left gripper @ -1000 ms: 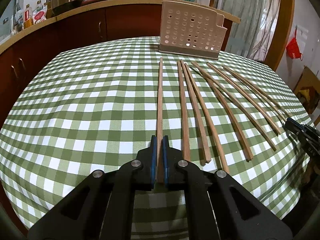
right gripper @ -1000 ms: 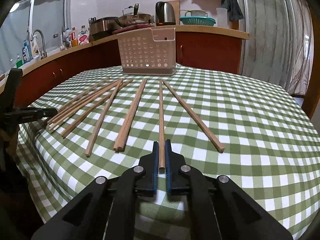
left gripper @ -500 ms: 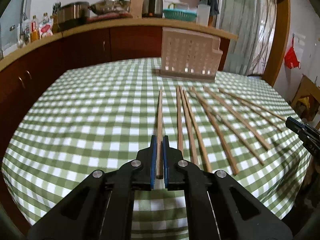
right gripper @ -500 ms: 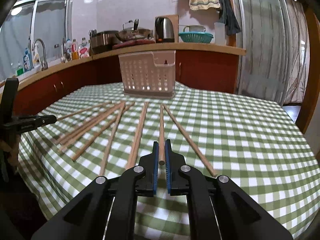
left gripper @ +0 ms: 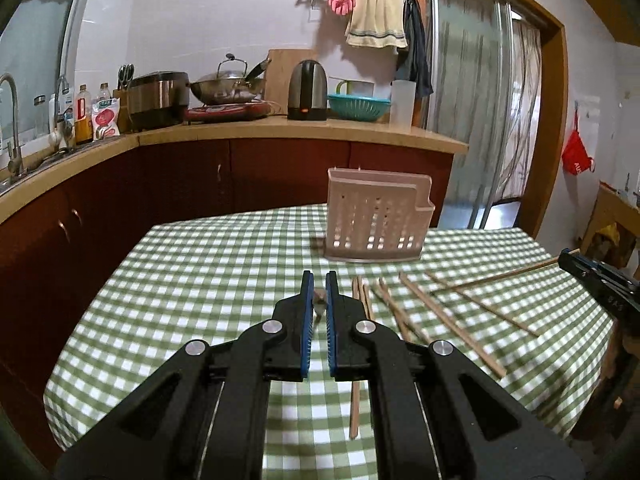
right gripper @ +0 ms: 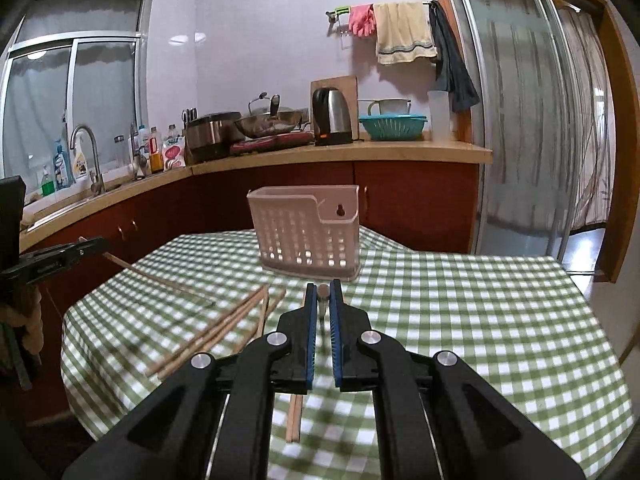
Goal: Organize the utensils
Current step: 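Lift both held chopsticks upright and carry them toward the beige caddy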
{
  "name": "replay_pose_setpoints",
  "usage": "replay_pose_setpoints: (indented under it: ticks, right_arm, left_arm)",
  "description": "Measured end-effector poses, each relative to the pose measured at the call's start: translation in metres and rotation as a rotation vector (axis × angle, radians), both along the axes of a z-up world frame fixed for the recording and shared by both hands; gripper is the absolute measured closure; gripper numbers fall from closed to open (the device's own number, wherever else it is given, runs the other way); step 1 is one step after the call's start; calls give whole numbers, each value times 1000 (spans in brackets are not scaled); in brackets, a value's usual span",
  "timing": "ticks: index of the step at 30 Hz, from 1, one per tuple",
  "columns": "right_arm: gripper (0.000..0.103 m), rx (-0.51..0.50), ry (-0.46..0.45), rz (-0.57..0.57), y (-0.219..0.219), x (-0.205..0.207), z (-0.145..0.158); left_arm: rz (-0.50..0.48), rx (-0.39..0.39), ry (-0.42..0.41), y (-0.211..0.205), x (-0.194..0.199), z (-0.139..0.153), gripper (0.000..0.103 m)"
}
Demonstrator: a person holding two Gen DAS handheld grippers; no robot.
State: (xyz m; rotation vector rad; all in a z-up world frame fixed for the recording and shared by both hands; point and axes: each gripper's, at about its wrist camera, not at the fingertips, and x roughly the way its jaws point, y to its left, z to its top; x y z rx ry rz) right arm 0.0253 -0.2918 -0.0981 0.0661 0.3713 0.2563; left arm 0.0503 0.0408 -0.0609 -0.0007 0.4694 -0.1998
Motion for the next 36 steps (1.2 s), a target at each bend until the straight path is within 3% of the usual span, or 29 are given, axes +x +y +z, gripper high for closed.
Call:
replay_pose_setpoints:
  ticks: [8,23,29,36]
  right_arm:
    - [96,-9,20,-6,4,39,24]
    - [96,1,-4,-1,20,106,44]
    - [96,10,-24,-8,24,120,50]
    - [96,38,-104,-6,18,114,87]
  left_arm:
    - [-36,40,24,-7,33,12,97]
    - [-72,27,13,-8,93,33,96]
    - [-77,10,0,-9,109,38,96]
    - [-118,-5,-55,-12,114,70,97]
